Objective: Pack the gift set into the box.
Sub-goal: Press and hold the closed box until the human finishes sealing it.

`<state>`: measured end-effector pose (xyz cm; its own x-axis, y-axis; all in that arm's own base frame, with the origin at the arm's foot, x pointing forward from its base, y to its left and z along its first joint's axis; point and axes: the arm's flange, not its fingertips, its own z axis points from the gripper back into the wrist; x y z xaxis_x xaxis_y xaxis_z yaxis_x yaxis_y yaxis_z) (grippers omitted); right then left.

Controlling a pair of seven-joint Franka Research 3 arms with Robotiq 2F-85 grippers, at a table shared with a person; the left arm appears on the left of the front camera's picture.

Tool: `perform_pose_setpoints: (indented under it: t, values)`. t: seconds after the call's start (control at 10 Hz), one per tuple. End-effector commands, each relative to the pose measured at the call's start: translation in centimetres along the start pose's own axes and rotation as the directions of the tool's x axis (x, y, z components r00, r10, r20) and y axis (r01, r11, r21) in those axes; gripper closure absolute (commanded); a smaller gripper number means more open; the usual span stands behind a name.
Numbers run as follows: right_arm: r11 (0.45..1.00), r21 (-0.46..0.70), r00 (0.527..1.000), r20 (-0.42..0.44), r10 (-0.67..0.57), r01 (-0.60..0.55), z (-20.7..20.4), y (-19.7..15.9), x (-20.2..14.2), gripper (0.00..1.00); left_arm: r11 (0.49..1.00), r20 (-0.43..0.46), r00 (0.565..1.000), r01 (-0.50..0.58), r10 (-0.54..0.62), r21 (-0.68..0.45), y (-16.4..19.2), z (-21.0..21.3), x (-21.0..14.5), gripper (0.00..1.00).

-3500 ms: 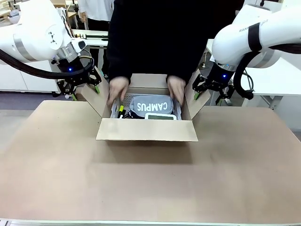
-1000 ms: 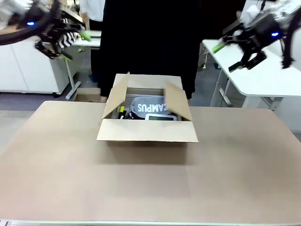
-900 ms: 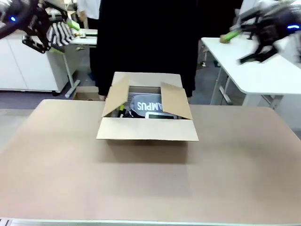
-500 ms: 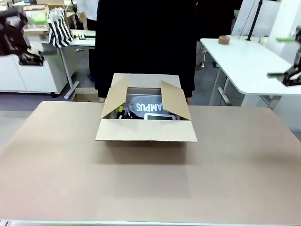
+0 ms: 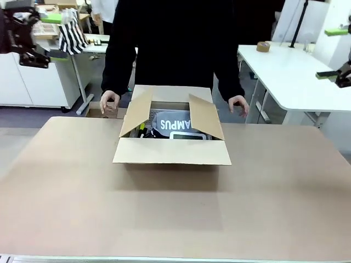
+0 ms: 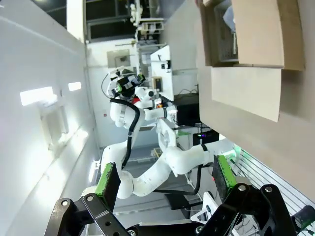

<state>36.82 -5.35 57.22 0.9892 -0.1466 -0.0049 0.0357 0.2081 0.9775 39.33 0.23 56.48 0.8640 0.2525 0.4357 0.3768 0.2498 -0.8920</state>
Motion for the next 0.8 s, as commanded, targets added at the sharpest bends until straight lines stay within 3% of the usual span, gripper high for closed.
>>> perform_pose_setpoints:
  t: [0.0, 0.7]
  values:
    - [1.0, -0.006, 1.0, -0.009, 0.003, -0.003, 0.24, -0.57, 0.01, 0.0, 1.0, -0.005, 1.0, -0.02, 0.02, 0.009, 0.09, -0.02, -0.16, 0.0]
    - [1.0, -0.006, 1.0, -0.009, 0.003, -0.003, 0.24, -0.57, 0.01, 0.0, 1.0, -0.005, 1.0, -0.02, 0.02, 0.009, 0.09, -0.02, -0.16, 0.0]
